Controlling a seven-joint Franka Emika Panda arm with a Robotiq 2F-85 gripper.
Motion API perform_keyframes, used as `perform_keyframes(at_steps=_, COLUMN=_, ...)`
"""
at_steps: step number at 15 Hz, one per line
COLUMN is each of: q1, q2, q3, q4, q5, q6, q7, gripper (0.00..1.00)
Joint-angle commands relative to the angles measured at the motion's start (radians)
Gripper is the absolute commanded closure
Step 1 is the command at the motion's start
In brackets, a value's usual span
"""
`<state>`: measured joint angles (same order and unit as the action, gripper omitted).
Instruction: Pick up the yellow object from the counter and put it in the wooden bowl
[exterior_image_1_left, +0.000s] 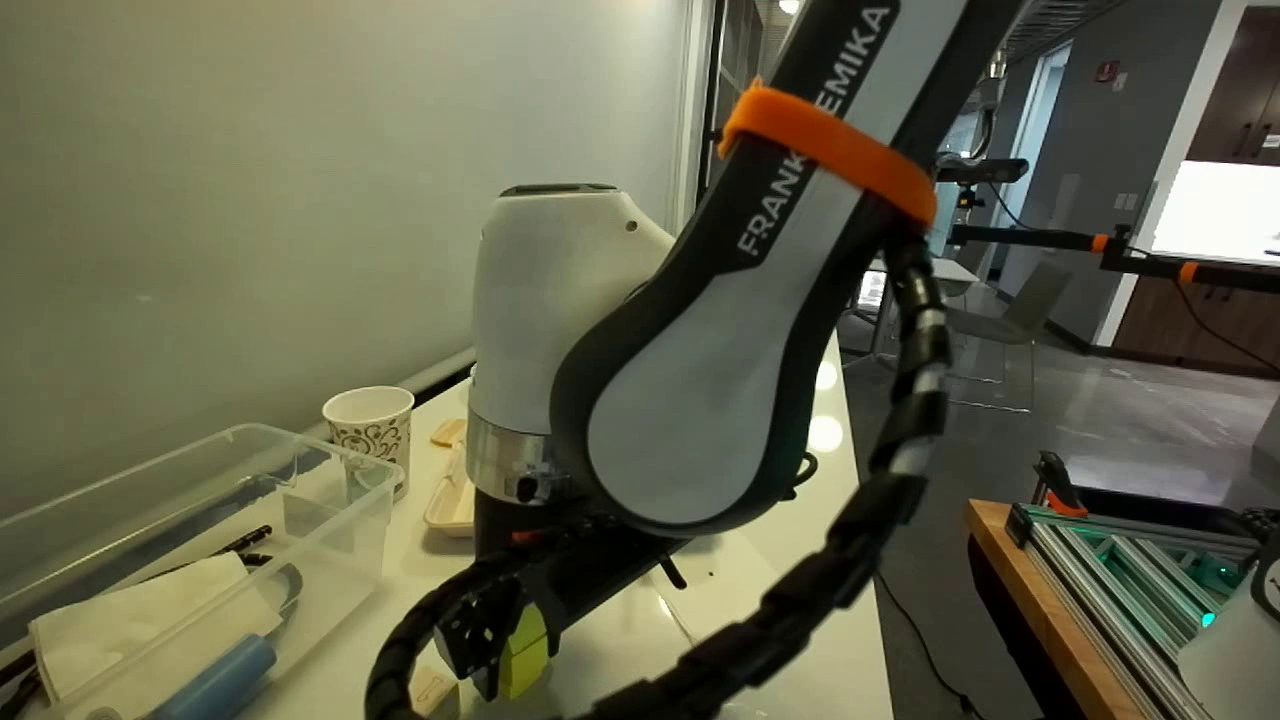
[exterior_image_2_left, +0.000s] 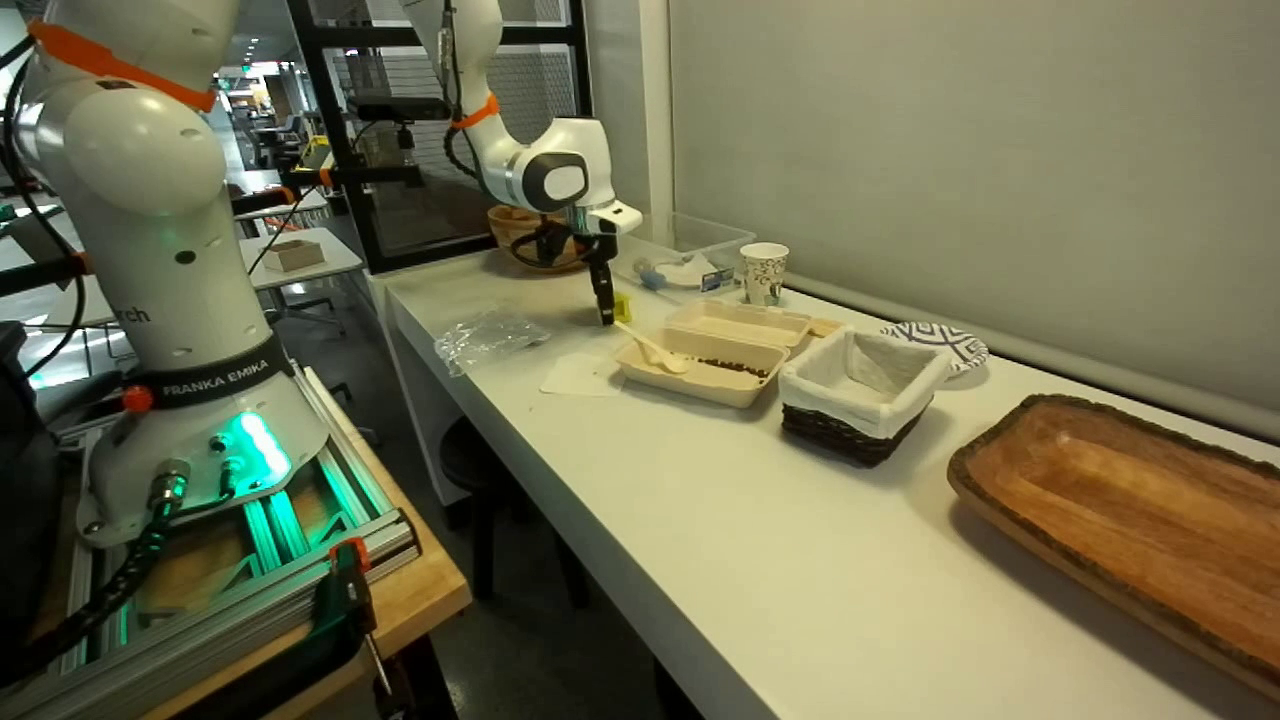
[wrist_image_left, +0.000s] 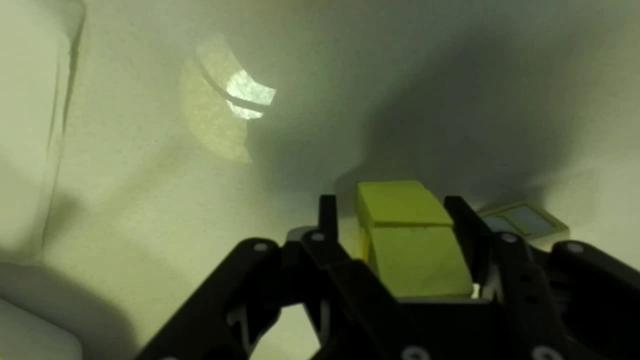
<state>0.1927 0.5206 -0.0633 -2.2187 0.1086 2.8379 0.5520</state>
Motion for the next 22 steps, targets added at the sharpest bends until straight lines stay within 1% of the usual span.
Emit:
perform_keyframes(at_steps=1, q1=0.010, q2=0.021, q3=-0.005, q4=-0.005, q5=0.018, q6=0.053, q7=-0.024, gripper=0.49)
perform_keyframes(at_steps=2, q1=0.009, q2=0.023, q3=-0.003, q4=-0.005, q5=0.021, q6=0.053, q7=-0.026, gripper=0.53)
perform_keyframes(at_steps=3, q1=0.011, q2=0.025, q3=-0.004, q4=-0.004, q5=0.022, q6=0.054, q7=-0.027, gripper=0.72)
perform_keyframes(at_steps=5, q1=0.012, q2=0.025, q3=-0.004, q4=-0.005, q5=0.023, q6=0.053, q7=-0.028, gripper=0.87)
perform_keyframes(at_steps=6, q1=0.009, q2=0.024, q3=0.000, q4=-0.004, q5=0.025, q6=0.052, q7=-0.030, gripper=0.88)
perform_keyframes(at_steps=9, q1=0.013, q2=0.006, q3=-0.006, q4=-0.008, q5=0.028, q6=0.030, q7=-0.019, gripper=0.88)
perform_keyframes(at_steps=11, q1=0.031, q2=-0.013, q3=-0.026, q4=-0.014, q5=0.015, q6=0.013, q7=-0.004, gripper=0.88)
perform_keyframes(at_steps=19, q1=0.135, q2=-0.116, q3=-0.130, q4=-0.055, q5=-0.062, q6=-0.019, q7=0.054, gripper=0.88)
perform_keyframes(at_steps=22, q1=0.168, q2=-0.144, q3=-0.184, q4=-0.066, q5=-0.130, q6=-0.022, q7=0.101, gripper=0.88)
